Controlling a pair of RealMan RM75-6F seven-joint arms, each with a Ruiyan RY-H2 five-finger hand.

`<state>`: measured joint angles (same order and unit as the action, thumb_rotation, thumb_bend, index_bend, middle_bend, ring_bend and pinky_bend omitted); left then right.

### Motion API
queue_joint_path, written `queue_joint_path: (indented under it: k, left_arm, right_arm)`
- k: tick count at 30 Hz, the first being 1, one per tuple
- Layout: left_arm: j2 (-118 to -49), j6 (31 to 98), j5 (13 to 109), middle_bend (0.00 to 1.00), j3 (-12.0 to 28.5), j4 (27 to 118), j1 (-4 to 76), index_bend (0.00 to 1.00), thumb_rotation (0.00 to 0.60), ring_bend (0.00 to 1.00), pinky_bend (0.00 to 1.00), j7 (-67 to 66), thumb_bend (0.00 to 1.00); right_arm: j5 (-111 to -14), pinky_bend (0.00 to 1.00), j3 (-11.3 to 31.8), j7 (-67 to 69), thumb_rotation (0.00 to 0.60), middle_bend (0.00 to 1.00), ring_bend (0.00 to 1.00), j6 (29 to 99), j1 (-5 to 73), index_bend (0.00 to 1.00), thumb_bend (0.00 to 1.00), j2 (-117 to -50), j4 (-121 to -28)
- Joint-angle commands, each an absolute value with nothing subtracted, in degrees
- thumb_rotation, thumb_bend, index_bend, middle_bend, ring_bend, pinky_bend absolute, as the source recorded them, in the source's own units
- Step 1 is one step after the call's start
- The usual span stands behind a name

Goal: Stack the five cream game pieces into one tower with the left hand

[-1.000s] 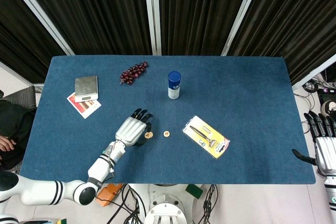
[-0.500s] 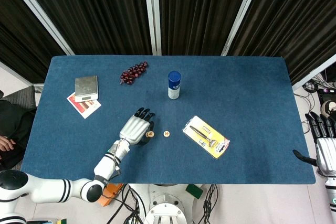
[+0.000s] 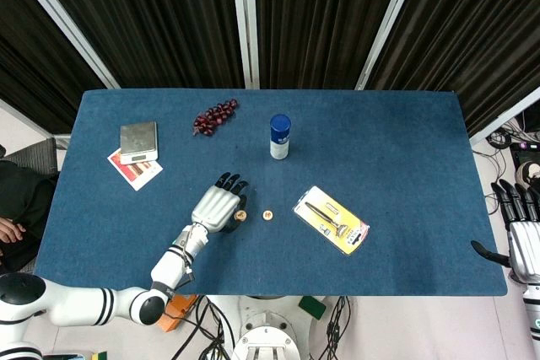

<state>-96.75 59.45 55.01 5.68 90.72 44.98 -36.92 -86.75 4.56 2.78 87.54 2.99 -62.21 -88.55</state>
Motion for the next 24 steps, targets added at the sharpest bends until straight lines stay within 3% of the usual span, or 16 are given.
queue_joint_path:
  k: [1, 24]
  left_arm:
    - [-96.8, 59.4, 54.9, 0.11, 5.6, 90.6, 45.0, 0.47, 0.600, 0.00, 0.00, -37.0, 0.34]
    - [-96.8, 59.7, 54.5, 0.11, 5.4, 90.3, 44.9, 0.46, 0.600, 0.00, 0.00, -37.7, 0.33]
  right_arm:
    - [-86.7, 0.06, 4.6, 2.8, 0.600, 0.10, 0.00, 87.6, 2.9, 0.00, 0.17, -62.2, -88.5]
    - [-86.7, 0.06, 4.5, 3.3, 0.600, 0.10, 0.00, 87.8, 2.7, 0.00, 0.17, -62.1, -88.2]
